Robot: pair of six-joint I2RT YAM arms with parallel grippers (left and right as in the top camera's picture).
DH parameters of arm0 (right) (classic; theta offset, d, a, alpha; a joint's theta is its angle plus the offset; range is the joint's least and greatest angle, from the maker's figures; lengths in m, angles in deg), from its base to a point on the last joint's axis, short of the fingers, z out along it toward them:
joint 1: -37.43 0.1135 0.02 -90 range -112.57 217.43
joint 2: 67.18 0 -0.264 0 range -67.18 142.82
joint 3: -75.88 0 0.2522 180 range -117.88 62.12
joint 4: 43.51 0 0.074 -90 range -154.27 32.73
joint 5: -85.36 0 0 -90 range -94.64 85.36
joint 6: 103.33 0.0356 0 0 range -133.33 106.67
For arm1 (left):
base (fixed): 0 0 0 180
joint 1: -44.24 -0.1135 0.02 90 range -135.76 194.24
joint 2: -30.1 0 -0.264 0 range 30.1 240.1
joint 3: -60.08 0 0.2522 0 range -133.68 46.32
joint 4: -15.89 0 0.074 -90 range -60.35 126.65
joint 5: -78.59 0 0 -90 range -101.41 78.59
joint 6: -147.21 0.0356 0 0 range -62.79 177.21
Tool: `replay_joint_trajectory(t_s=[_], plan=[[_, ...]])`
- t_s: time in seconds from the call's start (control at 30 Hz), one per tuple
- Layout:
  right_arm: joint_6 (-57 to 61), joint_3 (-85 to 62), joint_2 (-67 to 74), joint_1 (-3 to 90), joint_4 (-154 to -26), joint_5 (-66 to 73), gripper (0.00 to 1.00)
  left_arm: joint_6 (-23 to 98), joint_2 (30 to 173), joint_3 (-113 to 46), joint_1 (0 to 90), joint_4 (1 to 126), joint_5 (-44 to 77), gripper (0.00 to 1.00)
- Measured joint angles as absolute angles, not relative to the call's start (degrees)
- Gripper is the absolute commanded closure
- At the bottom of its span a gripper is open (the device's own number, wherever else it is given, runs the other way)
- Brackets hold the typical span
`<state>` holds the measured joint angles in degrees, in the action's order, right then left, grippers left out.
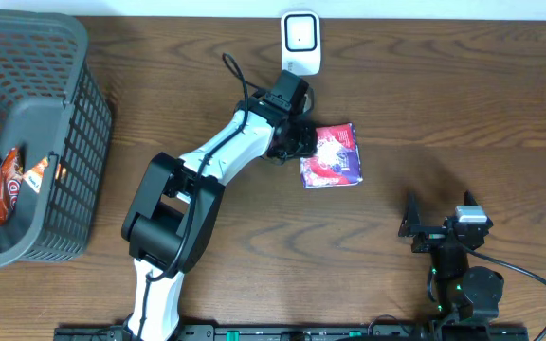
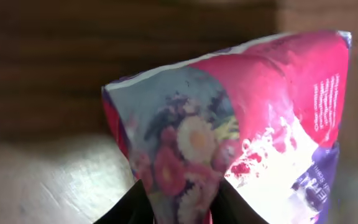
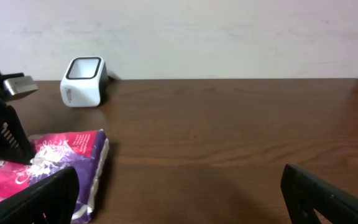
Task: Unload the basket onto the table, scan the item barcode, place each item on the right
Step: 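Release the purple pack onto the table in front of the scanner, then move the left gripper back into the grey basket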
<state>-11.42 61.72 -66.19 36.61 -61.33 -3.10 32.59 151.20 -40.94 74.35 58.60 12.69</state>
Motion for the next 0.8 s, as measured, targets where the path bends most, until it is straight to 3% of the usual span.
replay_joint_trajectory(t_s=[0.13, 0.3, 0.4, 0.6, 0.8], plan=[[-11.4, 61.7, -66.2, 36.6, -61.3, -3.1, 0.01, 45.6, 151.2, -40.9, 73.3, 58.0, 13.8, 0.66], [-11.4, 61.7, -66.2, 36.6, -61.3, -3.1, 0.01, 50.7, 151.2, -41.8, 69.9, 57.7, 15.2, 0.28], [-11.4, 61.7, -66.2, 36.6, -61.3, -3.1, 0.01, 49.5, 151.2, -43.3, 67.9, 57.7, 17.6, 0.21], [-11.4, 61.7, -66.2, 36.6, -61.3, -3.1, 0.01, 46.9, 148.6, -43.9, 65.7, 58.3, 21.3, 0.2], [-11.4, 61.7, -66.2, 36.6, -61.3, -3.1, 0.01, 46.7, 129.0, -44.0, 60.3, 58.2, 17.2, 0.13]])
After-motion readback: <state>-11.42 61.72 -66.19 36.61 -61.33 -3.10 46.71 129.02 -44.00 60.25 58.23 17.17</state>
